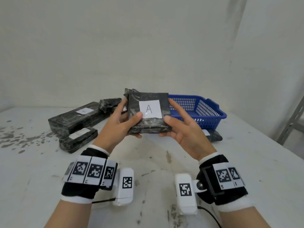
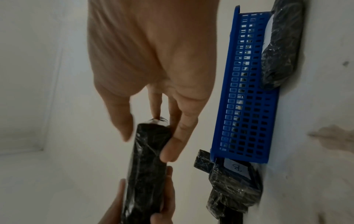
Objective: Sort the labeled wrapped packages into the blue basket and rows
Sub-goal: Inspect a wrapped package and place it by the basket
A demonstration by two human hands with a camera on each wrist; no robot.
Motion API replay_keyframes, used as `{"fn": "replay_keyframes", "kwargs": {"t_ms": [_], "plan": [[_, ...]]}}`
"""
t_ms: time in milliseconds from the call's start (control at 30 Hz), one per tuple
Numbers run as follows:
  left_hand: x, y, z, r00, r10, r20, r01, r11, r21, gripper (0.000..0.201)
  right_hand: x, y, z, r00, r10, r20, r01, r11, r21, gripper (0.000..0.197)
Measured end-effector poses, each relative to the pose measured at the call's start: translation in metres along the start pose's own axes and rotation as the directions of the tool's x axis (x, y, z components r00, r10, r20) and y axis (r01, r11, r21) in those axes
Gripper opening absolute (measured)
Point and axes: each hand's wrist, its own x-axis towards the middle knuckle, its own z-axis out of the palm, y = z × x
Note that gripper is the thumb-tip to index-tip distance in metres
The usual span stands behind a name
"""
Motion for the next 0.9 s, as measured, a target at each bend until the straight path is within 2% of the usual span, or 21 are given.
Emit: {"fn": "replay_keyframes", "kwargs": {"t_ms": [100, 267, 467, 767, 900], "plan": [[-0.003, -0.004, -0.001, 0.999, 0.044, 0.02, -0.043, 0.999, -0.02, 0.088, -0.001, 0.001, 0.0, 1.0, -0.029, 0.004, 0.029, 0.999, -0.019, 0.076], [-0.007, -0.008, -0.003, 0.992, 0.117, 0.039, -0.118, 0.993, 0.027, 0.086, -0.004, 0.001, 0.003, 0.998, -0.06, -0.001, 0.06, 0.998, -0.024, 0.079], [-0.012, -0.006, 0.003, 0.984, 0.169, 0.055, -0.172, 0.983, 0.056, 0.094, -0.007, -0.001, 0.008, 0.993, -0.107, -0.048, 0.103, 0.99, -0.092, 0.082], [-0.014, -0.007, 0.009, 0.982, 0.185, 0.036, -0.186, 0.983, 0.016, 0.089, -0.01, -0.002, 0.02, 0.985, -0.148, -0.087, 0.133, 0.979, -0.155, 0.085], [-0.013, -0.006, 0.013, 0.986, 0.169, 0.016, -0.168, 0.985, -0.031, 0.087, -0.011, 0.001, 0.026, 0.98, -0.163, -0.116, 0.144, 0.977, -0.157, 0.08]]}}
